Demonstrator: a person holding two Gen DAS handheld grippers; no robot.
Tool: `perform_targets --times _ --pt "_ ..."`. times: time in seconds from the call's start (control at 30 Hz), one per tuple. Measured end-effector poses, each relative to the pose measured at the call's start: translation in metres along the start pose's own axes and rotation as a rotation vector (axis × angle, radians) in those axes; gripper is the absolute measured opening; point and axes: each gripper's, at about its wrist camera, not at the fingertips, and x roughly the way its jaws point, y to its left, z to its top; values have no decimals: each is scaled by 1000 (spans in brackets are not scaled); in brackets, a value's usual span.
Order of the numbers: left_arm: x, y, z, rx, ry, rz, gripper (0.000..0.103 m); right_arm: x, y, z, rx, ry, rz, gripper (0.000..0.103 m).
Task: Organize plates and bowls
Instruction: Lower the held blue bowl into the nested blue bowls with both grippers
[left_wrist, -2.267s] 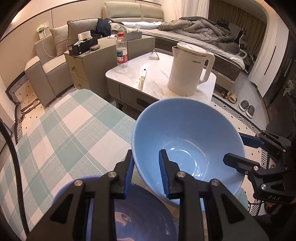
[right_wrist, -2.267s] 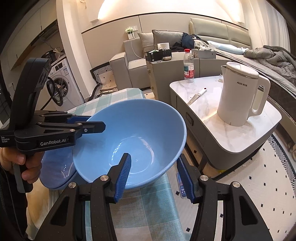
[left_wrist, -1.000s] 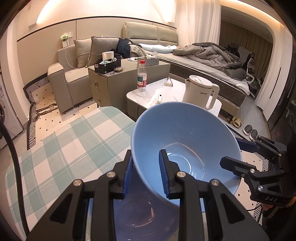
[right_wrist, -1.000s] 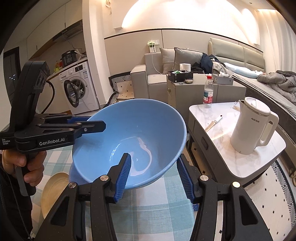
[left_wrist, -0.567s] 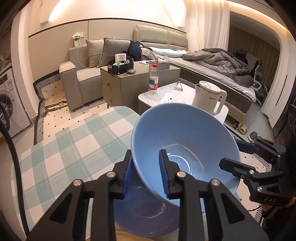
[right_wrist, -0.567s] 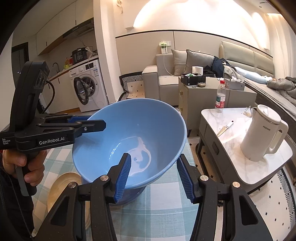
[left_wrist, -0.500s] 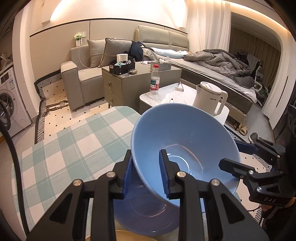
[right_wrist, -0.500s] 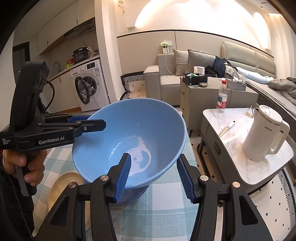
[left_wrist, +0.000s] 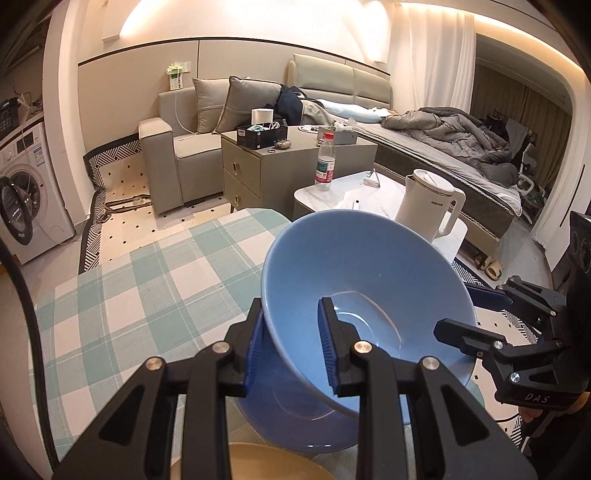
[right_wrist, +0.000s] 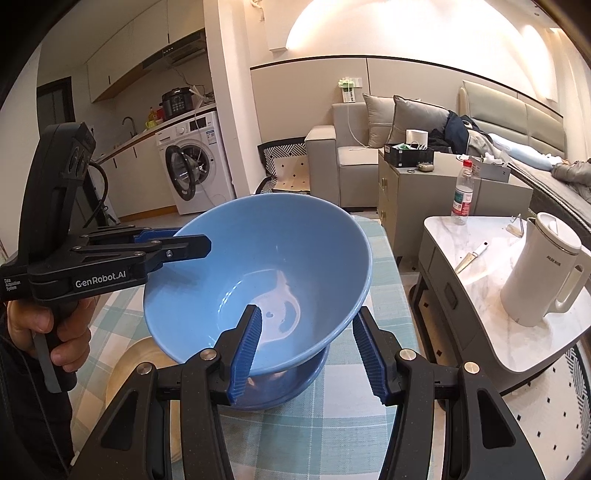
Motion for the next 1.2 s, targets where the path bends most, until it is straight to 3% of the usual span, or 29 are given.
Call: perform_targets --times 0.5,1.2 --pt "1 14 -20 -40 16 22 27 17 9 -10 -5 35 58 53" --pt "15 20 -42 -61 53 26 28 42 8 -25 -8 102 74 53"
